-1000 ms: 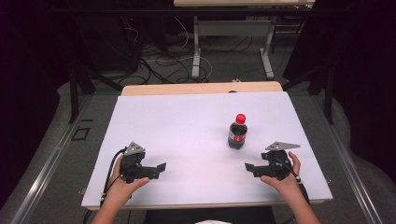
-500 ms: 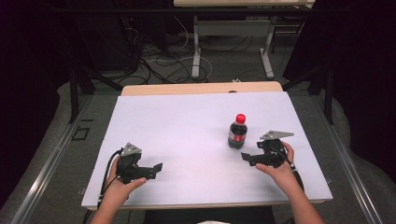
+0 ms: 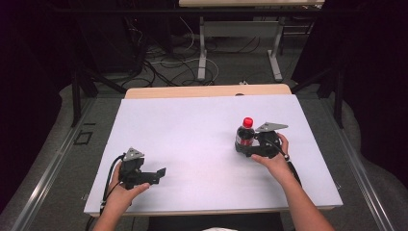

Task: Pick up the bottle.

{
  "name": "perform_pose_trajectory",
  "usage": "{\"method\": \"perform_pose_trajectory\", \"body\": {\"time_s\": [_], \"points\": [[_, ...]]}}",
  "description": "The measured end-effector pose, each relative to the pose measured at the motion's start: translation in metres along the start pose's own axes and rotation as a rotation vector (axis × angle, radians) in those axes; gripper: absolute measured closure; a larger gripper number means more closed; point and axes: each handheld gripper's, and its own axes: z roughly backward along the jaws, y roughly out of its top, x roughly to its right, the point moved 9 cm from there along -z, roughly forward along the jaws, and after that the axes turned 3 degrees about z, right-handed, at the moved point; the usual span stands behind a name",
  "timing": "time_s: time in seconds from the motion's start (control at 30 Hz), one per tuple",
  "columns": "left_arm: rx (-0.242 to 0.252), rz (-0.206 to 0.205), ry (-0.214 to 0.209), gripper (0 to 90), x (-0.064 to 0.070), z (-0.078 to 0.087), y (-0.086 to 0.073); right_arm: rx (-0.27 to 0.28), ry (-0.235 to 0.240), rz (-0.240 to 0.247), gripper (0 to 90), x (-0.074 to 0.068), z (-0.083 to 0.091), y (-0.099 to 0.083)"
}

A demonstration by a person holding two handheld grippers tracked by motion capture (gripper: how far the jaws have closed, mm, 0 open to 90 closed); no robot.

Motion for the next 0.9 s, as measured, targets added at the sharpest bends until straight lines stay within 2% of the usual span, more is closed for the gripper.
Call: {"method": "perform_pose_trajectory", "body": {"time_s": [0.07, 0.2, 0.27, 0.3, 0.47, 0.67, 0.9], "points": [[-0.002, 0.001, 0.002, 2.8, 0.0, 0.0, -0.001, 0.018, 0.002, 0.011, 18.9, 0.001, -0.004, 0.002], [-0.002, -0.007, 0.005, 2.8, -0.002, 0.0, -0.001, 0.009, 0.003, -0.008, 19.4, 0.002, -0.009, 0.003], [-0.005, 0.004, 0.005, 2.8, -0.002, -0.001, -0.001, 0.017, 0.009, -0.008, 20.5, 0.003, -0.012, 0.004], [-0.005, 0.001, 0.006, 2.8, -0.002, -0.002, -0.002, 0.006, 0.009, -0.023, 21.0, 0.003, -0.013, 0.003], [-0.004, 0.001, 0.004, 2.8, -0.001, -0.003, -0.002, -0.008, 0.01, -0.019, 22.7, 0.005, -0.02, -0.001], [-0.009, -0.001, 0.005, 2.8, -0.002, -0.003, -0.003, -0.004, -0.021, -0.01, 25.7, 0.005, -0.022, 0.001], [-0.015, -0.004, 0.008, 2.8, -0.002, -0.003, -0.003, -0.007, -0.019, -0.006, 27.1, 0.004, -0.022, 0.001]]}}
